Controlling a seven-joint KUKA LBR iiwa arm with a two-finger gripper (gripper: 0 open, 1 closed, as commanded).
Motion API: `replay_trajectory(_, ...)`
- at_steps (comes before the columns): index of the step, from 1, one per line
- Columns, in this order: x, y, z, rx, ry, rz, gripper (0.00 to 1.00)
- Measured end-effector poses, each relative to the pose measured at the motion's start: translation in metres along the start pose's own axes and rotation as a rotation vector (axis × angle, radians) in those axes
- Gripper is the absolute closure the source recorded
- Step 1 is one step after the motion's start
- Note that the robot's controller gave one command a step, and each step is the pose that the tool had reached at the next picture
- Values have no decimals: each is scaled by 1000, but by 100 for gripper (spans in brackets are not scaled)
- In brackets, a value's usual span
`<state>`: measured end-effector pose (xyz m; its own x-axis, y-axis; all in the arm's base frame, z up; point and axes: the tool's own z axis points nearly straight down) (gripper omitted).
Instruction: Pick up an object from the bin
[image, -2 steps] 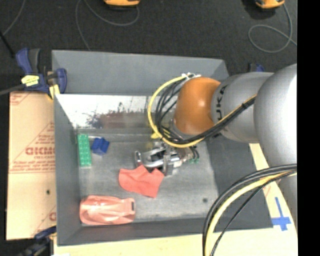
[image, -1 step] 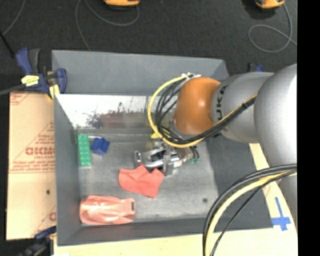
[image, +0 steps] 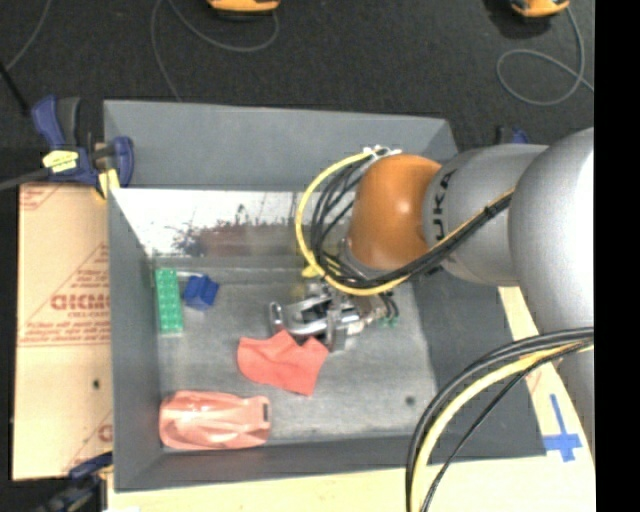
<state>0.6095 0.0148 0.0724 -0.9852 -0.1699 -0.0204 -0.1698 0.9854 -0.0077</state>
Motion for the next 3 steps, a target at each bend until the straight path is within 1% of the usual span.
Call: replay_trajectory(3, 0, 0, 0, 0, 0, -2, 100)
